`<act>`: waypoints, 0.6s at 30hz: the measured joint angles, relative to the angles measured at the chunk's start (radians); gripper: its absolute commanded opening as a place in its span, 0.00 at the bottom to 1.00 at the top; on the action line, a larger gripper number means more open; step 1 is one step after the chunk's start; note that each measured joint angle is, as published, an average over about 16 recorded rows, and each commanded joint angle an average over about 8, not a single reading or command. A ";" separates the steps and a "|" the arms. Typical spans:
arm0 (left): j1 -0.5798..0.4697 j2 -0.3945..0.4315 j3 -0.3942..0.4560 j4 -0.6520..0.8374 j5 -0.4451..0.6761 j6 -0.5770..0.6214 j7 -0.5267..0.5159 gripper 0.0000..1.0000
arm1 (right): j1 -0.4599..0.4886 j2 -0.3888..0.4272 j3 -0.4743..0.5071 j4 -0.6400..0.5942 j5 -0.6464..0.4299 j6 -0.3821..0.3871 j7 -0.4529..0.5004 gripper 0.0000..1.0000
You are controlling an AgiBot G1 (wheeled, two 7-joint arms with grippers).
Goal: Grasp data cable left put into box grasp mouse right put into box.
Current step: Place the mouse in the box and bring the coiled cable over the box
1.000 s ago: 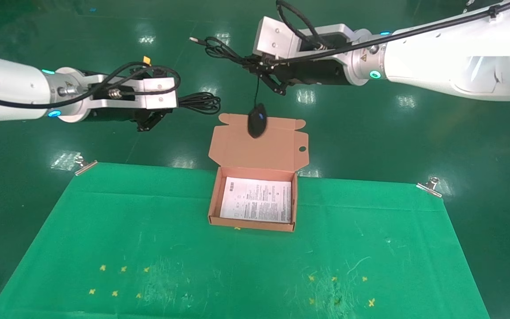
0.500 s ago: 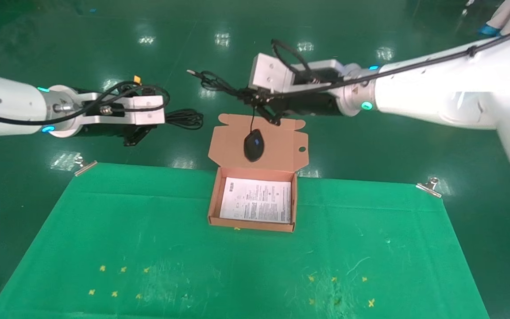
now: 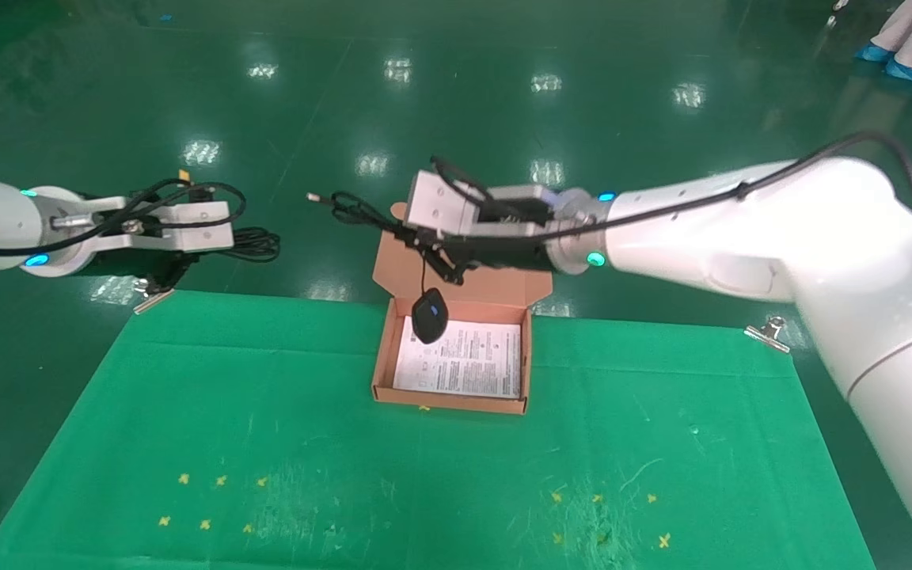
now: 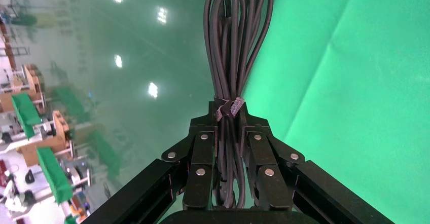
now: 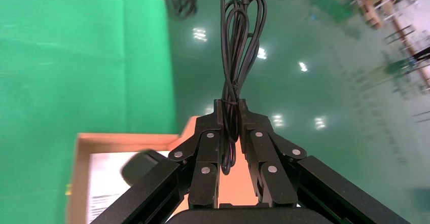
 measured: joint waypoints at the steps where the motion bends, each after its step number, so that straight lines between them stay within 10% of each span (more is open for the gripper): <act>1: 0.001 -0.001 0.001 -0.004 0.009 0.005 -0.010 0.00 | -0.005 0.000 -0.009 0.005 0.003 0.005 0.006 0.00; 18: 0.013 -0.012 0.009 -0.063 0.067 0.043 -0.095 0.00 | -0.088 -0.002 -0.196 0.043 0.095 0.150 0.125 0.00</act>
